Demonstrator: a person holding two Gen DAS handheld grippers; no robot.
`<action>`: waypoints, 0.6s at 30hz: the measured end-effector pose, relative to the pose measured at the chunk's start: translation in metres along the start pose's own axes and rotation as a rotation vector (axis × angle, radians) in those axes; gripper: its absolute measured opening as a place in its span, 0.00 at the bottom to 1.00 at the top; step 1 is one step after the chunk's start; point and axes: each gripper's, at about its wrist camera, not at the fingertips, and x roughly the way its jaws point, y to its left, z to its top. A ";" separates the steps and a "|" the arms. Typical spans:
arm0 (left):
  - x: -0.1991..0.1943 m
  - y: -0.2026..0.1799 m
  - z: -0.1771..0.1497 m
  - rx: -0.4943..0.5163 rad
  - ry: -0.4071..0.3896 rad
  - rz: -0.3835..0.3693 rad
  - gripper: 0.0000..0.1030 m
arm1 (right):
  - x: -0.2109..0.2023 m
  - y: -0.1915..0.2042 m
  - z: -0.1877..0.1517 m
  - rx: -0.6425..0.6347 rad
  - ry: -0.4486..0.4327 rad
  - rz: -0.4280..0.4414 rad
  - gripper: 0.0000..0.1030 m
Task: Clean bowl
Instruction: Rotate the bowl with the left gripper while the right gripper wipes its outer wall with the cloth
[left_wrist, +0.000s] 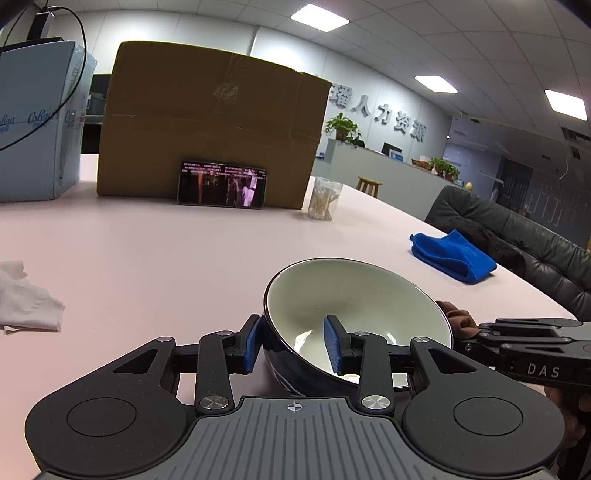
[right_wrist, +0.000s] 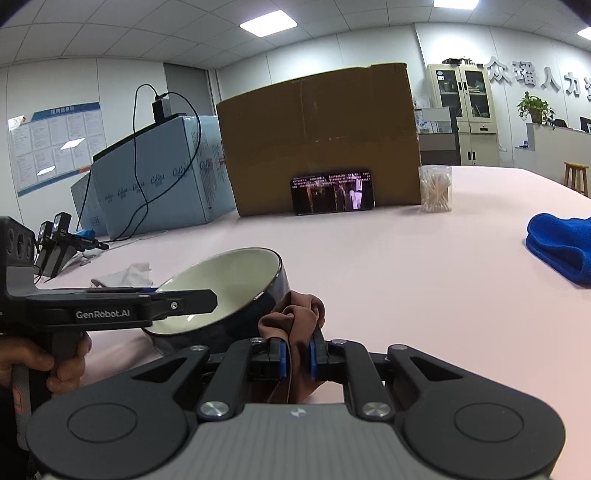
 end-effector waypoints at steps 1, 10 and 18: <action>0.000 0.000 0.000 0.001 0.000 0.001 0.33 | -0.002 0.000 0.002 0.000 -0.013 0.003 0.13; 0.001 -0.001 0.000 0.004 0.003 0.001 0.34 | 0.006 -0.003 0.000 -0.003 0.009 -0.003 0.13; 0.002 -0.001 -0.001 0.007 0.013 0.002 0.35 | 0.001 -0.003 0.006 0.001 -0.019 0.005 0.13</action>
